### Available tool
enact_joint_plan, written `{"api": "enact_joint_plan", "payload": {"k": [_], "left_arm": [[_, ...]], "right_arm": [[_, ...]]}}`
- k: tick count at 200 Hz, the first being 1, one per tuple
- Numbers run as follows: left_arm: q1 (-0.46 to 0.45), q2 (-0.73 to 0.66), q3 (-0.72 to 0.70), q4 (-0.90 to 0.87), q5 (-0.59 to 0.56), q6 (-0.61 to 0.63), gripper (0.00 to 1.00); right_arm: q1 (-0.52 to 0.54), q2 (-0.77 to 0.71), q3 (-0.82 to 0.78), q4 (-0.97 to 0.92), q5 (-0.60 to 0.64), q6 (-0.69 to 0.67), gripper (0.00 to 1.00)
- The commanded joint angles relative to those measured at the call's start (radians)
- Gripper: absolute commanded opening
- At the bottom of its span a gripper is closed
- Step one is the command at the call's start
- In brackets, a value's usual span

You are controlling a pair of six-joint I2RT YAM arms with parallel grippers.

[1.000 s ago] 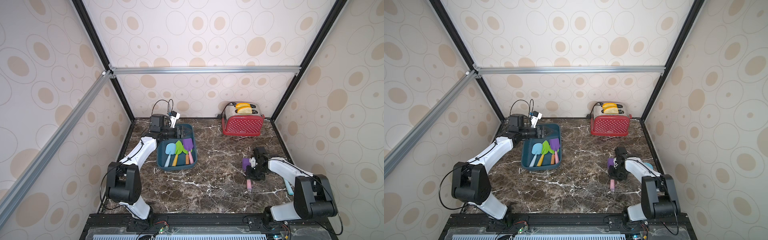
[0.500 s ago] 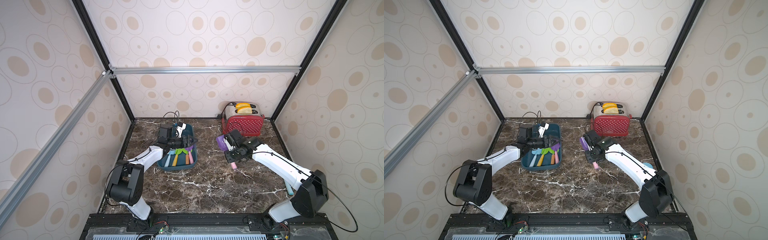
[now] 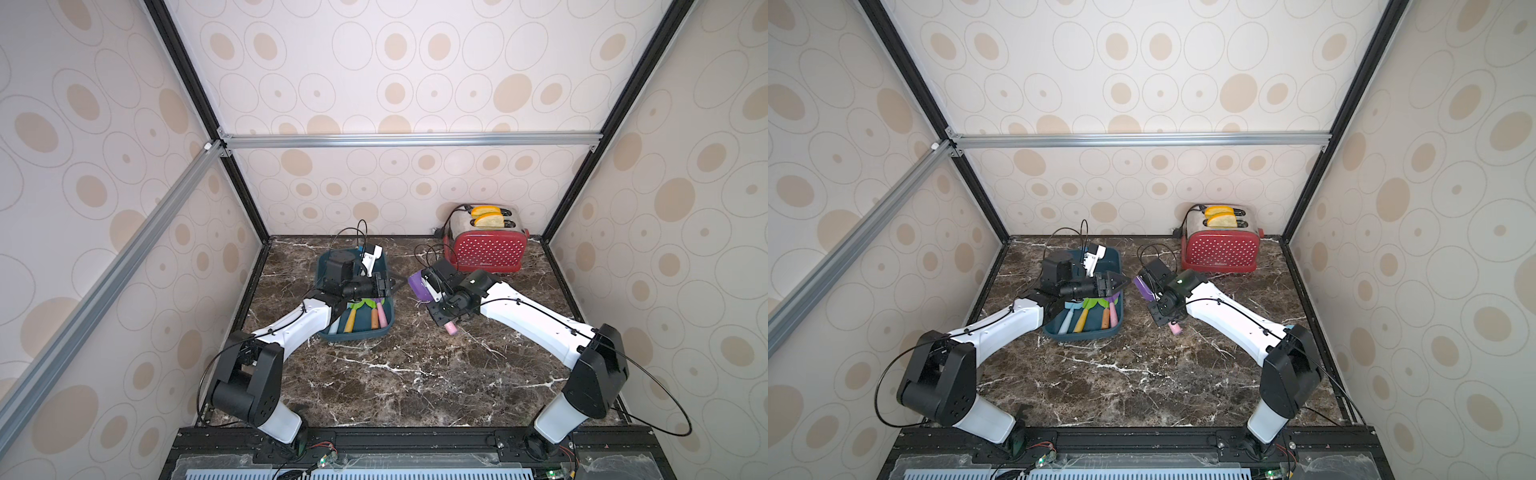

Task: Put the shovel into the storage box
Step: Pick up the shovel from the center of the board.

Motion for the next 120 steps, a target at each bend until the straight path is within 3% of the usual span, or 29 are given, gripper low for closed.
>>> {"api": "enact_joint_plan", "payload": {"k": [1,41,78,95,120], "left_arm": [[-0.013,0.016,0.005,0.028,-0.011,-0.012,0.65],[-0.019,0.041,0.018,0.044,-0.011,-0.019,0.63],[-0.019,0.06,0.01,0.108,-0.007,-0.057,0.54],[-0.021,0.06,-0.002,0.14,0.004,-0.077,0.44],[-0.023,0.052,-0.014,0.151,0.014,-0.083,0.19]], "right_arm": [[0.021,0.007,0.045,0.009,0.004,0.003,0.0],[0.046,0.012,0.09,0.003,-0.008,0.004,0.0],[0.07,-0.001,0.105,0.0,-0.045,0.015,0.0],[0.08,-0.007,0.093,0.006,-0.063,0.023,0.0],[0.083,-0.011,0.075,0.019,-0.067,0.032,0.0]]}}
